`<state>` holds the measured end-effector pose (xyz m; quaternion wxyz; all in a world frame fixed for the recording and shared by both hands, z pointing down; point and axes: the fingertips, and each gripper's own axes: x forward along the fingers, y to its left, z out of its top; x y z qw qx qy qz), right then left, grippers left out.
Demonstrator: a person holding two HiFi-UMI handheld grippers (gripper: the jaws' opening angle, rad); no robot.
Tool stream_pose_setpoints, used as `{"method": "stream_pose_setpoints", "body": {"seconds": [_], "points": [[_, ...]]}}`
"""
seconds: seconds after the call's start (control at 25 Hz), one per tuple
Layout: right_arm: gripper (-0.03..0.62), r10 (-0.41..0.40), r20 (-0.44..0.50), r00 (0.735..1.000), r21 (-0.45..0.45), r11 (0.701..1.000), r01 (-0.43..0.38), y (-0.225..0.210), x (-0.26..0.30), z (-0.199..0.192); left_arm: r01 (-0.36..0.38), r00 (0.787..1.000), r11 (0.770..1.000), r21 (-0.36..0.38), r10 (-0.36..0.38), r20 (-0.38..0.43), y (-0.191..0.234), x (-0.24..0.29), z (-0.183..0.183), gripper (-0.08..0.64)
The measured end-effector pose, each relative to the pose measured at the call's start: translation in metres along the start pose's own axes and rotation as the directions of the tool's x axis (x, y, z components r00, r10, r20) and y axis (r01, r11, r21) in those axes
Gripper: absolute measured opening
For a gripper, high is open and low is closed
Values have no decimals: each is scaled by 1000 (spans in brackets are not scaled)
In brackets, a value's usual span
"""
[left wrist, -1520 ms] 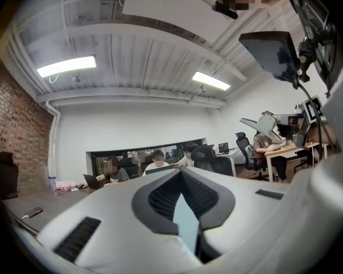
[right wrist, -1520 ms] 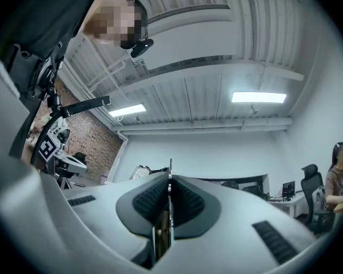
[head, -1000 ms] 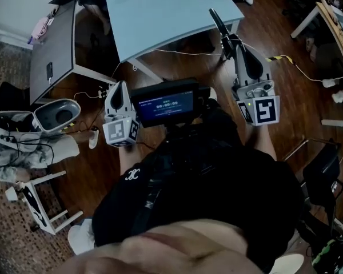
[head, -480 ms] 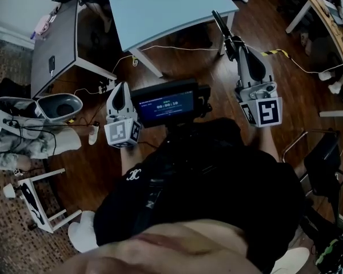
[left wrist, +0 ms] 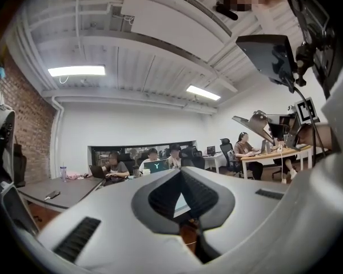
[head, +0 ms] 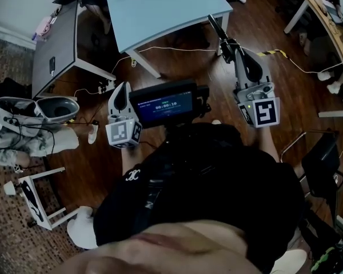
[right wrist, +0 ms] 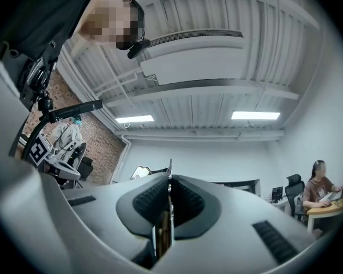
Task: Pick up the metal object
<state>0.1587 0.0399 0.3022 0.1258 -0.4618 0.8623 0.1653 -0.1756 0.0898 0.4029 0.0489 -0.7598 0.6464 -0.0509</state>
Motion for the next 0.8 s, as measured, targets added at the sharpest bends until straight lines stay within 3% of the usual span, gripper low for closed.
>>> {"method": "stream_pose_setpoints", "body": {"seconds": [0.44, 0.56, 0.8], "points": [[-20, 2, 10, 1000, 7, 1000, -2, -14, -16, 2, -2, 1000, 1000, -15, 2, -4, -20, 0, 6, 2], [-20, -2, 9, 1000, 11, 1000, 2, -15, -16, 0, 2, 1000, 1000, 10, -1, -16, -21, -1, 3, 2], [-20, 3, 1, 1000, 16, 1000, -3, -15, -16, -1, -8, 1000, 1000, -21, 8, -15, -18, -4, 3, 2]]}}
